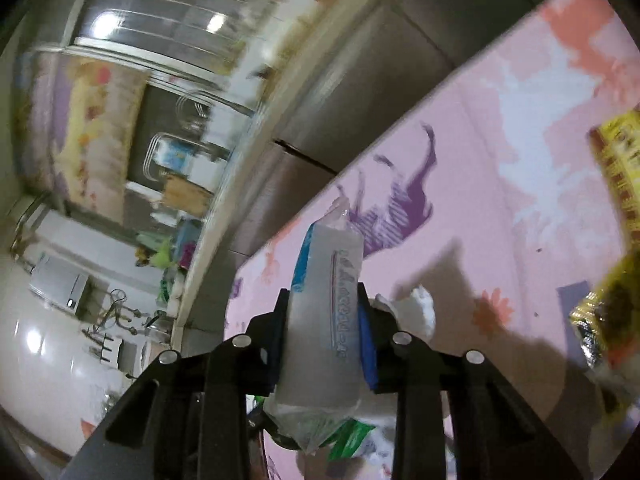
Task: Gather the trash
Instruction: 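Grasp the green crushed can with the left gripper while the right gripper grasps the tissue pack, then carry can and tissue pack to the bin and open both grippers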
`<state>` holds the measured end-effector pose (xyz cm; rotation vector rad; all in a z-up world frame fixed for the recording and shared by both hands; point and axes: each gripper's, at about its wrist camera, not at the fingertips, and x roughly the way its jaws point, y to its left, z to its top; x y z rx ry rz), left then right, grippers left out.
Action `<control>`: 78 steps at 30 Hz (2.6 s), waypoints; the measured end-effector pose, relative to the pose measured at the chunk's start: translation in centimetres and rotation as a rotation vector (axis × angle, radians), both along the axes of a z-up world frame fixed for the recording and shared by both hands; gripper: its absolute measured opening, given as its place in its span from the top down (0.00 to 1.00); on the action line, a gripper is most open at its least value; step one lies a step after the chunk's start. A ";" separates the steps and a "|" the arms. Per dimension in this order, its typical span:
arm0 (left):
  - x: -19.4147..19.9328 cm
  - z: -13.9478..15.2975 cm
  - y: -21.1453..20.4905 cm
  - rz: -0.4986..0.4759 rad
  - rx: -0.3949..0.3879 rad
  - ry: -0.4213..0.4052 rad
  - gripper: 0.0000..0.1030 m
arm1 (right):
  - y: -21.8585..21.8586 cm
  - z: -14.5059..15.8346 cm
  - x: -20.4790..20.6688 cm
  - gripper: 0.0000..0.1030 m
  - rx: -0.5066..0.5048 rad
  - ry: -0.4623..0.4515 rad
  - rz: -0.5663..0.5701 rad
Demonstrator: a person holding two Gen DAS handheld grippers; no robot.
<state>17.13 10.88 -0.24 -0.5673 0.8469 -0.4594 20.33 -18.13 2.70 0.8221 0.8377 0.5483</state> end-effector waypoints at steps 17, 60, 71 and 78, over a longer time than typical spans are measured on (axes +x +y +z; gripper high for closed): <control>-4.3 1.6 -9.1 -0.208 -0.001 -0.007 0.67 | -9.3 -2.3 -10.7 0.72 -0.072 -0.092 -0.146; -10.5 -1.2 -19.7 -0.494 0.122 -0.005 0.49 | -14.1 -7.9 -25.3 0.96 -0.413 -0.158 -0.293; -8.0 1.4 -34.8 -0.688 0.129 -0.062 0.51 | -26.3 -7.7 -27.5 0.96 -0.332 -0.138 -0.644; -5.5 1.2 -47.0 -0.743 0.202 -0.095 0.51 | -34.9 -9.4 -26.4 0.96 -0.282 -0.016 -0.764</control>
